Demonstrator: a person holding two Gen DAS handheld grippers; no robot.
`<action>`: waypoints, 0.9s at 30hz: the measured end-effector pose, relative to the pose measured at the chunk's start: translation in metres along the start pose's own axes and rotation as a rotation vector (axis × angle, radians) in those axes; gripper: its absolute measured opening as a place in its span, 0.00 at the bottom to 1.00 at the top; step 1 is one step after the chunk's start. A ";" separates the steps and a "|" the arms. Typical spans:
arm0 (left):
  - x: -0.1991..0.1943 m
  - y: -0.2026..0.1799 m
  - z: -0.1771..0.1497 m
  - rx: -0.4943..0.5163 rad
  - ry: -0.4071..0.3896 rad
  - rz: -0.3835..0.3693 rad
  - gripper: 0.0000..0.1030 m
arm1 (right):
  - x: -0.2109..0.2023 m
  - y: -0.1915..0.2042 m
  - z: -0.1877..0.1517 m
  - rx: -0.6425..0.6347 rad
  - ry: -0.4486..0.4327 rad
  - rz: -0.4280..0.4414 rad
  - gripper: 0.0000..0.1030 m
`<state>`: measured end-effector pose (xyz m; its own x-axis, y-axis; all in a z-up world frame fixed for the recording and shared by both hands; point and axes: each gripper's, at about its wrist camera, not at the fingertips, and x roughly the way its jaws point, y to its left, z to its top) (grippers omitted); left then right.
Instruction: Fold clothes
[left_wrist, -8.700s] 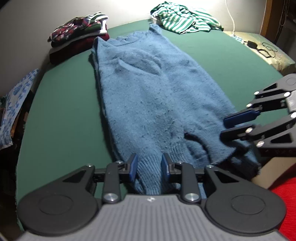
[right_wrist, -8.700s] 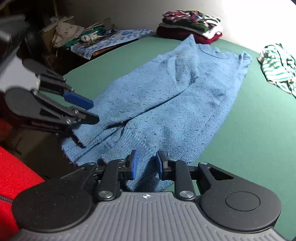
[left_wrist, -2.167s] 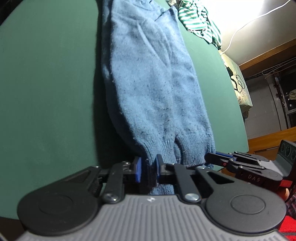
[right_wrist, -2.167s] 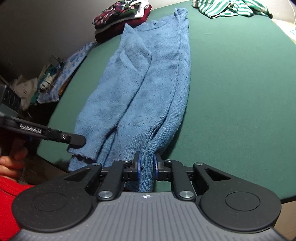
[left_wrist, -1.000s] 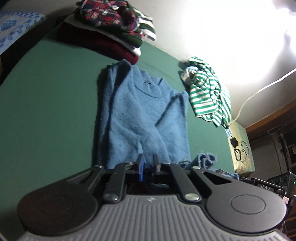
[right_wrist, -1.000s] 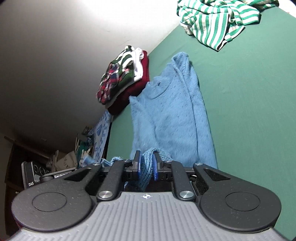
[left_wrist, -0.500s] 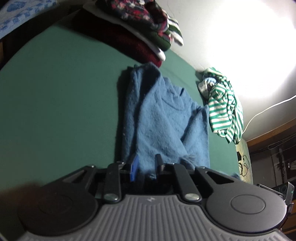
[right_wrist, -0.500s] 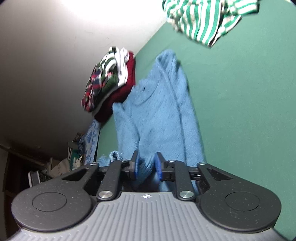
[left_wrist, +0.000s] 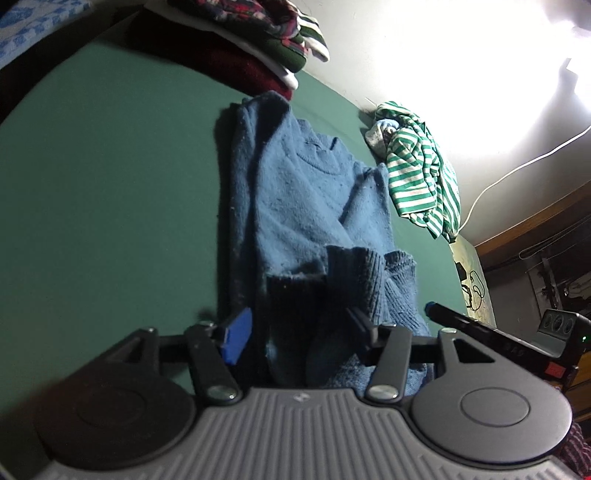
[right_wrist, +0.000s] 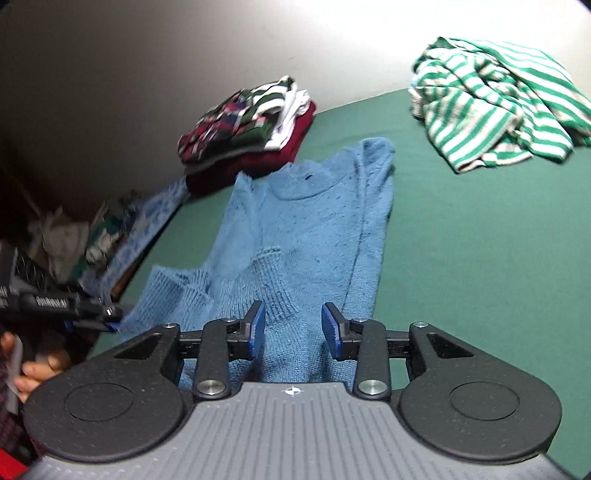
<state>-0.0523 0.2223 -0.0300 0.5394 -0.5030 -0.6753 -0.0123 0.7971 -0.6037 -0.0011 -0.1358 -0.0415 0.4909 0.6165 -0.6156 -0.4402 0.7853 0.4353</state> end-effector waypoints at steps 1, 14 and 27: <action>-0.006 0.001 0.001 0.001 -0.013 0.003 0.55 | 0.004 0.003 -0.001 -0.029 0.009 -0.013 0.36; -0.005 -0.035 -0.013 0.177 -0.004 0.029 0.82 | 0.023 0.001 -0.005 -0.072 0.056 0.027 0.37; 0.030 -0.037 -0.014 0.243 0.031 0.081 0.15 | 0.021 -0.010 -0.009 0.041 0.069 0.098 0.14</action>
